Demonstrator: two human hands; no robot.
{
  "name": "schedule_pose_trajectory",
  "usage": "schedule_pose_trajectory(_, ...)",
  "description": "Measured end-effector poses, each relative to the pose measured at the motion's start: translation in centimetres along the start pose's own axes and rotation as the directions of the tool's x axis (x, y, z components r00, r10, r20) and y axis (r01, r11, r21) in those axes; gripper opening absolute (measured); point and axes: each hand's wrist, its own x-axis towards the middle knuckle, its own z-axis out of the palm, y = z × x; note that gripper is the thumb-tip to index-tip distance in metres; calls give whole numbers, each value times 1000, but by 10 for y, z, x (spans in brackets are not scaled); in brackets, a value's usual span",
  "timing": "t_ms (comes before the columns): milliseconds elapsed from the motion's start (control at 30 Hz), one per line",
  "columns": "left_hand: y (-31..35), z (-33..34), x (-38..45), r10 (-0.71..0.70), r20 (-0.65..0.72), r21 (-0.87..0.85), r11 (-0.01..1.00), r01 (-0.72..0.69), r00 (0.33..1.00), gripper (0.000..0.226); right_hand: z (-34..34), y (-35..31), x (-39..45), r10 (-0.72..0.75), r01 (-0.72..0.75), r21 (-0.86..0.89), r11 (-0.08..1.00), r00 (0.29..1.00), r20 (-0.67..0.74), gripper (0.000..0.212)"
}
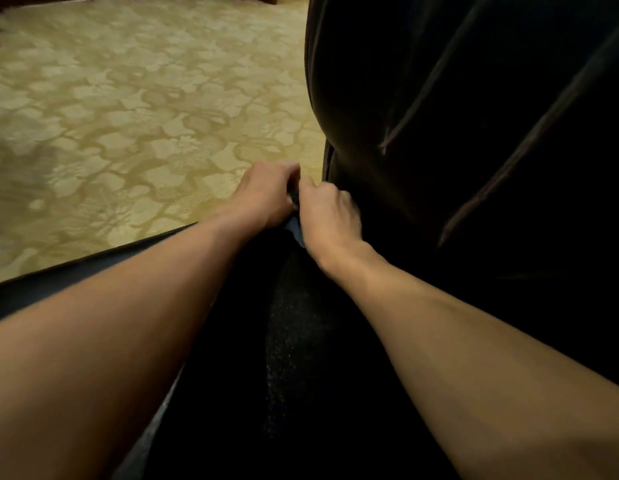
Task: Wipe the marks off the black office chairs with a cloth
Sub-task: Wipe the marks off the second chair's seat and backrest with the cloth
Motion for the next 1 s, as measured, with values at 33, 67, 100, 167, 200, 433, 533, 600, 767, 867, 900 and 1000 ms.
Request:
schedule_pose_trajectory(33, 2, -1, -2, 48, 8, -2, 999, -48, 999, 26, -3, 2, -6, 22, -22, -5, 1000, 1000, -2, 28)
schedule_pose_trajectory(67, 6, -1, -5, 100, 14, -5, 995, -100, 995, 31, -7, 4, -14, 46, -46, -20, 999, 999, -9, 30)
schedule_pose_trajectory(100, 13, 0, -10, 153, 25, -2, 988, -153, 988, 32, -11, 7, -25, 64, -65, -37, 997, 998, -19, 32)
schedule_pose_trajectory(167, 32, 4, -23, 249, 68, 45, 967, -252, 966, 18, -18, 13, -51, 89, -90, -44, 995, 996, -26, 33)
schedule_pose_trajectory(200, 41, 8, -31, 295, 89, 64, 952, -301, 951, 8, -21, 18, -65, 101, -102, -45, 994, 995, -25, 32)
schedule_pose_trajectory(433, 100, 26, -92, 422, 208, 28, 899, -437, 882, 14, -45, 47, -158, 235, -235, -16, 972, 972, -3, 26)
schedule_pose_trajectory(533, 122, 29, -126, 438, 242, 21, 890, -456, 866, 19, -52, 57, -198, 284, -285, -8, 959, 959, -14, 24)
schedule_pose_trajectory(600, 138, 34, -153, 451, 257, 0, 884, -467, 854, 21, -52, 67, -229, 340, -340, -40, 940, 940, -11, 21)
schedule_pose_trajectory(767, 187, 41, -220, 479, 301, -68, 873, -482, 825, 22, -55, 90, -300, 427, -432, -116, 895, 902, -67, 33)
schedule_pose_trajectory(867, 191, 37, -227, 484, 302, -32, 866, -498, 821, 22, -55, 88, -304, 427, -435, -119, 892, 900, -91, 35)
schedule_pose_trajectory(900, 190, 34, -224, 475, 316, 11, 864, -504, 821, 24, -54, 86, -300, 421, -429, -97, 898, 902, -98, 36)
schedule_pose_trajectory(1000, 175, 26, -202, 389, 318, 174, 873, -456, 865, 33, -48, 79, -269, 357, -362, -3, 932, 922, -148, 32)
